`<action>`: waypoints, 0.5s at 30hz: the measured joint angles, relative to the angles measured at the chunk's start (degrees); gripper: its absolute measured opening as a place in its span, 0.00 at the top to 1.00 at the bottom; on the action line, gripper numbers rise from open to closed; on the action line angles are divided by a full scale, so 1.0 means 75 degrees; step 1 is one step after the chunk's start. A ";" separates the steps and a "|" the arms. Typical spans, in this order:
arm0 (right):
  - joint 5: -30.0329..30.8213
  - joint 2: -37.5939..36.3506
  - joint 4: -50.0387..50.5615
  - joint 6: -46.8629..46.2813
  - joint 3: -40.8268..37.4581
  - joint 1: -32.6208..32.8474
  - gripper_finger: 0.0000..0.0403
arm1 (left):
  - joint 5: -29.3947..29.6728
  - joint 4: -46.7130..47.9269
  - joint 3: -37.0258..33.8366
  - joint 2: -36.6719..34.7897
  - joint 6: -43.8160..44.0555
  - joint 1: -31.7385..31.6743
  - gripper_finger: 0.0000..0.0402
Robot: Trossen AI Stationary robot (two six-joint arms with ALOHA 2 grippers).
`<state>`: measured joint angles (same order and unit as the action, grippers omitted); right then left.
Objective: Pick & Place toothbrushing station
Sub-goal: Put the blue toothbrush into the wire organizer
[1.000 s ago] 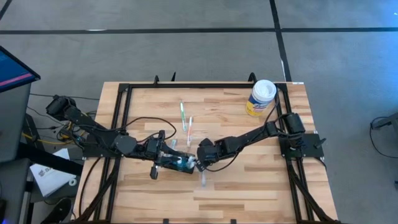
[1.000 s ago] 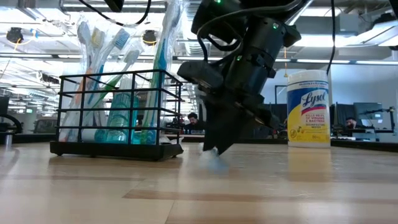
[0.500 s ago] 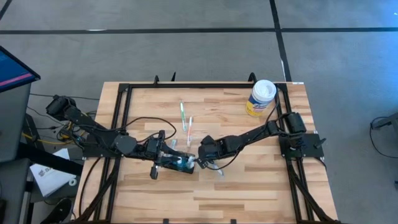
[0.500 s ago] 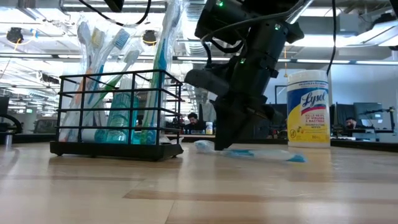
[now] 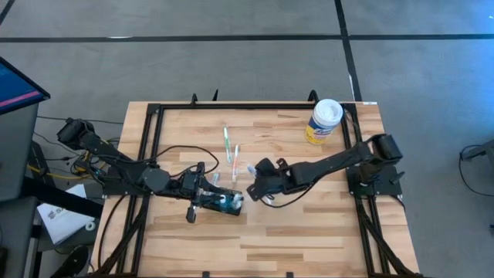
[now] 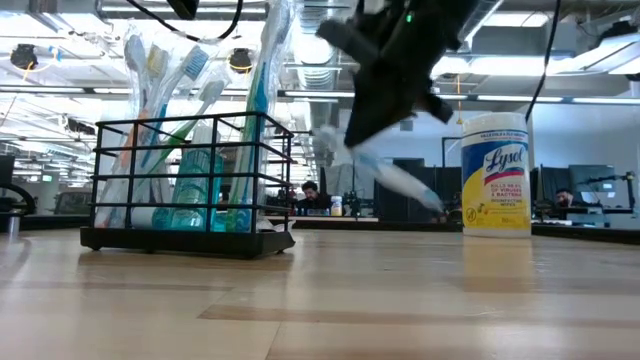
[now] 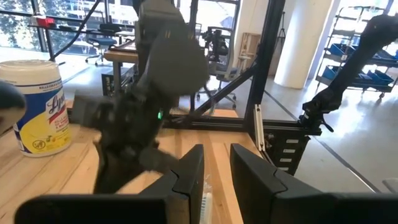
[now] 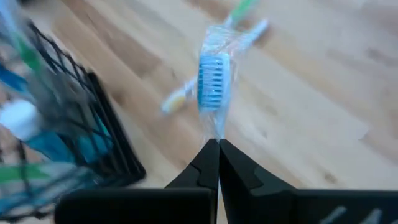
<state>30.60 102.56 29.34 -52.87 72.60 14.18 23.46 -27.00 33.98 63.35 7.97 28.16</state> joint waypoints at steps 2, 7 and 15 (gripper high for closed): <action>0.0330 -0.0177 -0.0087 0.0125 0.0006 0.0078 1.00 | 0.0003 0.0002 0.0000 0.0000 0.0000 0.0000 0.82; 0.1077 -0.0478 -0.0410 0.0617 0.0009 0.0338 1.00 | 0.0001 -0.0001 0.0000 0.0000 0.0000 0.0001 0.82; 0.1811 -0.0562 -0.1637 0.1806 0.0009 0.0621 1.00 | 0.0003 -0.0039 -0.0001 -0.0062 -0.0002 0.0015 0.82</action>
<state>44.18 98.35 17.07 -39.32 72.66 18.84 23.49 -27.29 33.97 62.88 7.95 28.27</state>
